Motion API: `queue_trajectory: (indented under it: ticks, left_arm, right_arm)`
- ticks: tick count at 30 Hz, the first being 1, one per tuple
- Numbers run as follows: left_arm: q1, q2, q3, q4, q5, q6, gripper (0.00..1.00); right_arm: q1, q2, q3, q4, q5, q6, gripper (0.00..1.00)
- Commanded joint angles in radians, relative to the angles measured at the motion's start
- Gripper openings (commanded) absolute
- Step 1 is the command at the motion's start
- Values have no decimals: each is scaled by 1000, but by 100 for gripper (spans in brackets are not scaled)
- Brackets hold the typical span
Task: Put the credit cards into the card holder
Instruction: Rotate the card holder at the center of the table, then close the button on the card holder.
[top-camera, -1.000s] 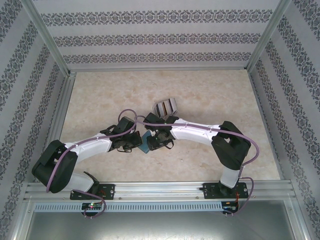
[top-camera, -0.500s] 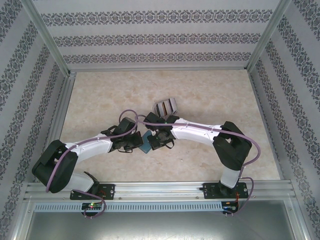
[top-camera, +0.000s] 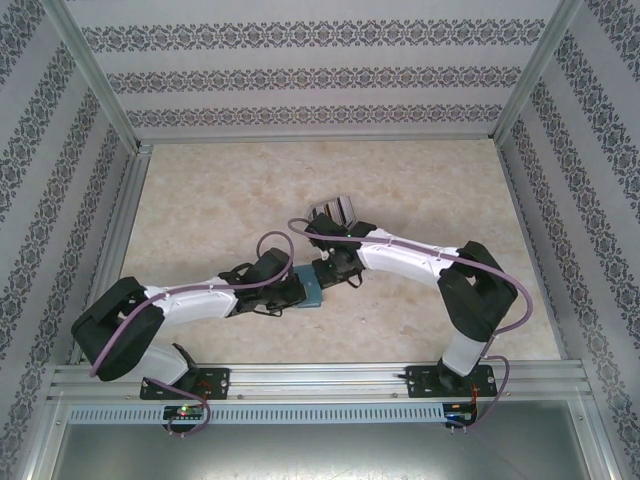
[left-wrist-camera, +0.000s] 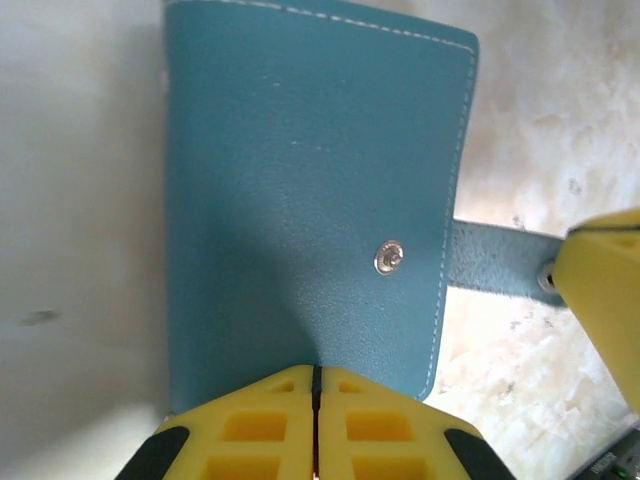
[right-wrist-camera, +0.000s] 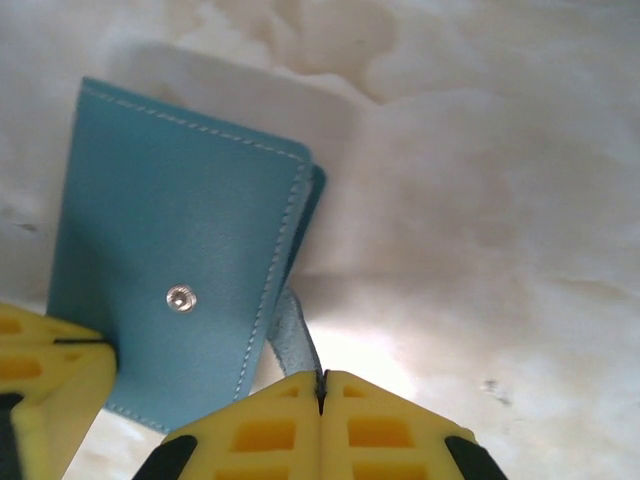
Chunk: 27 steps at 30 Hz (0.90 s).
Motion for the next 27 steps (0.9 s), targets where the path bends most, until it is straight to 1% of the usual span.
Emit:
queue_trajectory:
  ticks: [1, 3, 5, 10, 12, 14, 17, 19, 22, 27]
  left_arm:
    - [-51, 79, 17, 36, 5, -60, 10]
    - [-55, 101, 46, 33, 12, -51, 10]
    - [-54, 97, 67, 7, -3, -39, 10]
    - [-54, 24, 109, -109, -65, -7, 13]
    - [-54, -24, 124, -191, -109, 6, 17]
    - [-51, -73, 133, -276, -161, 17, 17]
    - [-34, -140, 120, -350, -224, 30, 21]
    - [-9, -148, 96, -350, -218, 35, 21]
    - [22, -121, 72, -297, -172, 45, 21]
    - [24, -44, 130, -289, -150, 76, 20]
  right_arm:
    - [-48, -50, -38, 24, 36, -83, 7]
    - [-65, -60, -58, 49, 14, -103, 7]
    - [-69, -70, -69, 68, -6, -115, 8]
    - [-72, -93, -103, 122, -48, -127, 9]
    - [-76, -102, -110, 130, -59, -130, 9]
    - [-81, -114, -125, 147, -78, -132, 10]
    - [-94, -141, -152, 178, -125, -125, 12]
    - [-101, -157, -164, 192, -148, -122, 13]
    - [-107, -167, -167, 189, -155, -119, 15]
    - [-113, -161, -169, 176, -160, -116, 18]
